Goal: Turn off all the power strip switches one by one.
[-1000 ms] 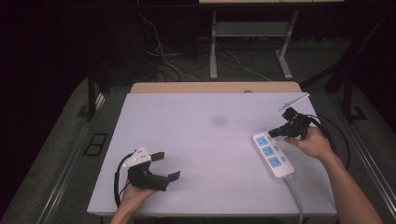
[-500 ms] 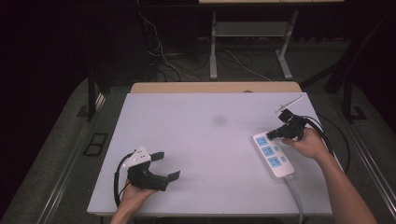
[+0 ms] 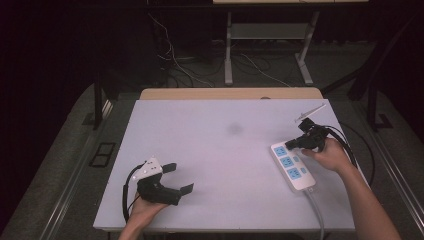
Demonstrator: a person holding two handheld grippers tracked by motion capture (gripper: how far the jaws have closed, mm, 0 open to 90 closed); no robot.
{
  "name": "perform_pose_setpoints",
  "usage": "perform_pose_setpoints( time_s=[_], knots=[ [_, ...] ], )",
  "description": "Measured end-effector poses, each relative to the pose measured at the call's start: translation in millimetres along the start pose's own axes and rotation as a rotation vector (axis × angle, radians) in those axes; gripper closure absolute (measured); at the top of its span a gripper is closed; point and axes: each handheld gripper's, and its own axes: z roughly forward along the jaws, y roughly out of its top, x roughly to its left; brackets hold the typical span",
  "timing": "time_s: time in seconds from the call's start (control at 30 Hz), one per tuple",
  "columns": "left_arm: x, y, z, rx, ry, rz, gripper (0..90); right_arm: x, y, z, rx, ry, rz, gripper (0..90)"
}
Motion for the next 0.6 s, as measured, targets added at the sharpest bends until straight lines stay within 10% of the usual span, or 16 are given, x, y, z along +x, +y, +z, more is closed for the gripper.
perform_pose_setpoints(
  time_s=[0.6],
  knots=[
    [-0.4, 0.1, -0.1, 0.000, 0.000, 0.004, 1.6, 0.8, -5.9, 1.0, -0.037, -0.005, 0.013, 90.0]
  ],
)
